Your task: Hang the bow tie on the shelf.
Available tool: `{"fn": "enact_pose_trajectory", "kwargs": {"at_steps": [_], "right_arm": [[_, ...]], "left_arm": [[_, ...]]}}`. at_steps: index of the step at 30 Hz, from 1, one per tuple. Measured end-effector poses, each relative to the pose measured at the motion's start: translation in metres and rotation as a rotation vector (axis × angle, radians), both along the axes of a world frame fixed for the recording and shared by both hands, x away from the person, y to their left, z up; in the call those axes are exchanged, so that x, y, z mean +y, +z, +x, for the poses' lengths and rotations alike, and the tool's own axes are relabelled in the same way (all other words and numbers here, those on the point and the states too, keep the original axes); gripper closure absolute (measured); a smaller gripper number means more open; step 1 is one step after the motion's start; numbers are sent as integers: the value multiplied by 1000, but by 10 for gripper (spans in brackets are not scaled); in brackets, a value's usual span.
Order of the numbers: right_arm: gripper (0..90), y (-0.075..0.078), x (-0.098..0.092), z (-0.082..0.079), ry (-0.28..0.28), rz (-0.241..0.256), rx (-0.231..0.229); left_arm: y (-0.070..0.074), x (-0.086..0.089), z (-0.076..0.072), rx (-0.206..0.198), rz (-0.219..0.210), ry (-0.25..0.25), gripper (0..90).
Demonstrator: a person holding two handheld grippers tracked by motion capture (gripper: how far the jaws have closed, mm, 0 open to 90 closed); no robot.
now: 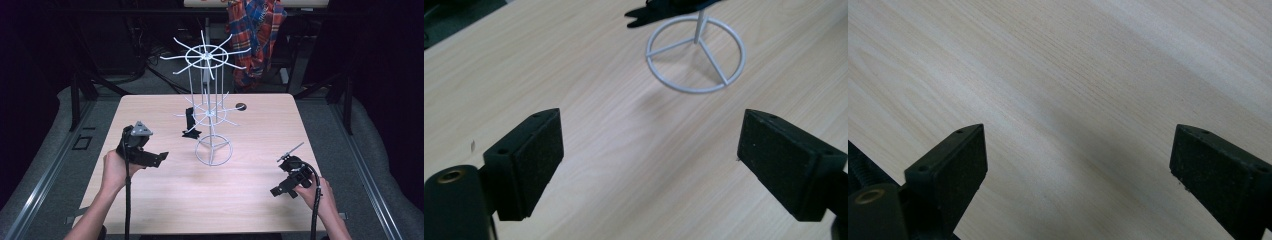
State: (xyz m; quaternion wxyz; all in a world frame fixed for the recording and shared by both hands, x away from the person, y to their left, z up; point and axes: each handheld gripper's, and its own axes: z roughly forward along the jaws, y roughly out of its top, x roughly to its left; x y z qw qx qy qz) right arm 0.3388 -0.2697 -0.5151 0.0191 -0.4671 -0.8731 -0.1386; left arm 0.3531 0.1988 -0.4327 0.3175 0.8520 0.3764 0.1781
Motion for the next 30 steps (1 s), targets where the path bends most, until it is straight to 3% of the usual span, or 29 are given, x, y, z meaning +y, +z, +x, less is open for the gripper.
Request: {"fn": "enact_pose_trajectory", "kwargs": {"at_steps": [10, 11, 15, 18, 21, 25, 26, 29, 30], "right_arm": [[75, -1, 2, 0, 4, -10, 11], [74, -3, 3, -2, -19, 12, -10], [71, -1, 3, 0, 2, -11, 21], [70, -2, 4, -1, -7, -3, 16], [70, -2, 4, 0, 4, -12, 22], [69, -4, 5, 1, 11, 4, 3], [68, -3, 6, 0, 4, -6, 22], [65, -2, 6, 0, 5, -1, 21], [65, -3, 7, -2, -16, 11, 5]], "left_arm": [[-25, 20, -19, 84, 35, 37, 55], [-27, 21, -20, 88, 35, 43, 43], [-42, 28, -26, 124, 37, 63, 19], [-55, 32, -28, 179, 32, 64, 1], [-59, 32, -28, 173, 55, 75, 1], [-63, 34, -24, 183, 47, 75, 1], [-63, 34, -23, 184, 47, 78, 1], [-64, 37, -22, 187, 41, 90, 0], [-64, 38, -21, 186, 35, 92, 1]]}}
